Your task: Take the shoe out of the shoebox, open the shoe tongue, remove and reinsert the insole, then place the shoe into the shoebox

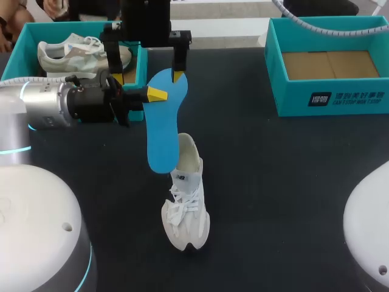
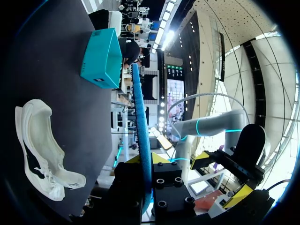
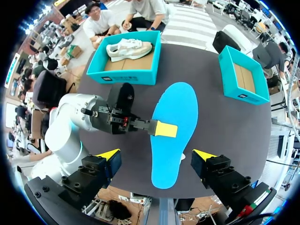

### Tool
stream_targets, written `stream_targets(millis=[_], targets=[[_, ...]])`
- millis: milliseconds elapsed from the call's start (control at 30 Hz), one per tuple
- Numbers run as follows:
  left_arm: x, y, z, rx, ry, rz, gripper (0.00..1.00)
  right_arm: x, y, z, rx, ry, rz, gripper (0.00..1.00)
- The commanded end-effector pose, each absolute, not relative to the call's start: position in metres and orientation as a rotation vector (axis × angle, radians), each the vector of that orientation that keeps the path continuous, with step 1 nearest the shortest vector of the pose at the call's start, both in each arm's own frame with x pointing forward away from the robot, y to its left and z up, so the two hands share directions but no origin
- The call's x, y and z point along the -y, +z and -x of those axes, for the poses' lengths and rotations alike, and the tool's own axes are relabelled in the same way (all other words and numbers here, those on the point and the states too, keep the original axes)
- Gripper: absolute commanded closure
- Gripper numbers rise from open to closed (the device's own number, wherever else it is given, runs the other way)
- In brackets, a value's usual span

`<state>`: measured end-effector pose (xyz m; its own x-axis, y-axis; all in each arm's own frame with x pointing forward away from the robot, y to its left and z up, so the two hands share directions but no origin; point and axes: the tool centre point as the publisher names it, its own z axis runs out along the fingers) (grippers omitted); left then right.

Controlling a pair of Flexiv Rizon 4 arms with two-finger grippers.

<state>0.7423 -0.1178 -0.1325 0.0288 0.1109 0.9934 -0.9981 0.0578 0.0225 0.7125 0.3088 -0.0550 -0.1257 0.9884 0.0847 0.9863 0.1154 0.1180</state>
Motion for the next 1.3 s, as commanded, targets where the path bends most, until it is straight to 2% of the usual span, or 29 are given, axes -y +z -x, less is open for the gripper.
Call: stream_targets(millis=[33, 200, 533, 800, 1300], targets=[[0.117, -0.132, -0.742, 1.137, 1.197, -1.101, 1.0, -0.303, -0.054, -0.713, -2.355, 0.316, -2.1, 0.0], [0.117, -0.132, -0.742, 1.137, 1.197, -1.101, 1.0, -0.294, -0.052, -0.715, -2.368, 0.532, -2.194, 0.0], [0.117, -0.132, -0.742, 1.137, 1.197, -1.101, 1.0, -0.263, -0.046, -0.723, -2.4, 0.728, -2.219, 0.0], [0.117, -0.132, -0.742, 1.137, 1.197, -1.101, 1.0, -0.219, -0.041, -0.728, -2.338, 1.038, -2.394, 0.0], [0.117, -0.132, -0.742, 1.137, 1.197, -1.101, 1.0, -0.184, -0.063, -0.733, -2.427, 1.674, -2.406, 0.0]])
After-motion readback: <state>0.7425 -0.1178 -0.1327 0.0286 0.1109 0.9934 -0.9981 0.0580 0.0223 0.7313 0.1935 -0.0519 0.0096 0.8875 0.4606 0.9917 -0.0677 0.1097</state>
